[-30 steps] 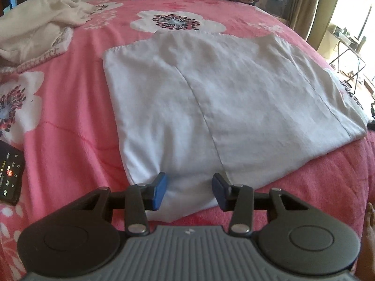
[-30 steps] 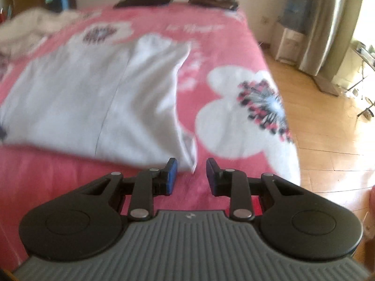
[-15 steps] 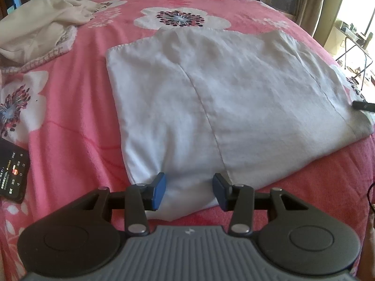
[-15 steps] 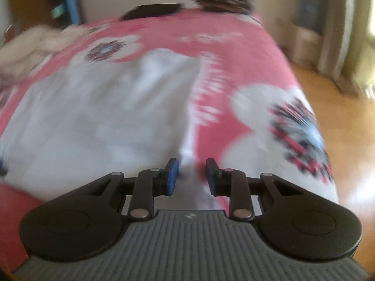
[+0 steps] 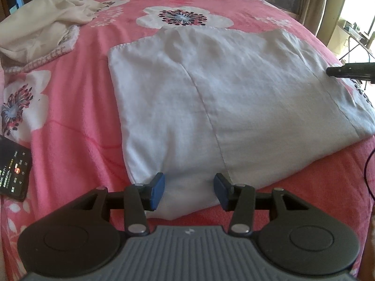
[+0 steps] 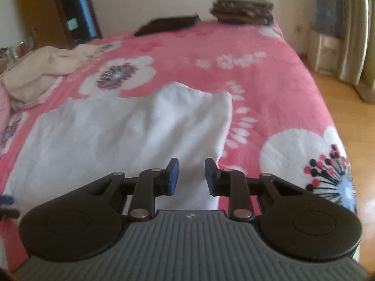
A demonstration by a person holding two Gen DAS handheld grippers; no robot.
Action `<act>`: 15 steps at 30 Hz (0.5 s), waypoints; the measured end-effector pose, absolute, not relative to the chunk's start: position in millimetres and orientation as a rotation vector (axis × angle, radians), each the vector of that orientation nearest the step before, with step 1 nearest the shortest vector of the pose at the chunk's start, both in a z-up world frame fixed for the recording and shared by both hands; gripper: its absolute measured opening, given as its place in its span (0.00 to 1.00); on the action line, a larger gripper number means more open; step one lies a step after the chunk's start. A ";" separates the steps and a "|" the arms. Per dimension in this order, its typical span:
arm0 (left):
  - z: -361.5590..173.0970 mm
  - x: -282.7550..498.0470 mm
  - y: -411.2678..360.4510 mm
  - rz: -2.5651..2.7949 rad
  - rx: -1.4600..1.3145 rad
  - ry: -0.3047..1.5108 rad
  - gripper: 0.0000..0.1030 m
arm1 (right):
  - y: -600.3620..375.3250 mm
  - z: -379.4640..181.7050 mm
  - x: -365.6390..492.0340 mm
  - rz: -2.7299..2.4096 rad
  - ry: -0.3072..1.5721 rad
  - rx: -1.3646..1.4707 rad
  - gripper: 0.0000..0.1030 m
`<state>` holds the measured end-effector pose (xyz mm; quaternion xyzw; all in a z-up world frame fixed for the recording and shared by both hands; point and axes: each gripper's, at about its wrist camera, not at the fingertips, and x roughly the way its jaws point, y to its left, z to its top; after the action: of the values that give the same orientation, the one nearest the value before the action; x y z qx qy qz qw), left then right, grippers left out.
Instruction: Fold clothes
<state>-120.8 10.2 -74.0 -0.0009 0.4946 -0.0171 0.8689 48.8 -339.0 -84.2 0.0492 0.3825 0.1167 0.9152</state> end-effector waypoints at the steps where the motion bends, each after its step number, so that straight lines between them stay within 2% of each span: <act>1: -73.8 -120.7 10.9 -0.037 -0.007 1.035 0.48 | -347.3 -85.6 52.8 0.201 0.789 0.124 0.23; 7: -68.6 -123.2 21.7 -0.051 -0.077 1.027 0.56 | -378.5 -67.7 41.4 0.119 0.729 0.237 0.25; 13: -45.1 -124.5 54.2 0.006 -0.191 0.971 0.58 | -297.2 -40.7 3.4 0.448 0.701 0.047 0.25; 15: -35.9 -122.4 69.2 0.044 -0.231 0.948 0.58 | -259.3 -34.4 -11.0 0.589 0.692 -0.028 0.28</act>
<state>-122.4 69.2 -35.9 -0.1110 0.4554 0.0210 0.8831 -11.0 -259.3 -34.4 -0.0134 0.3342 0.2845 0.8984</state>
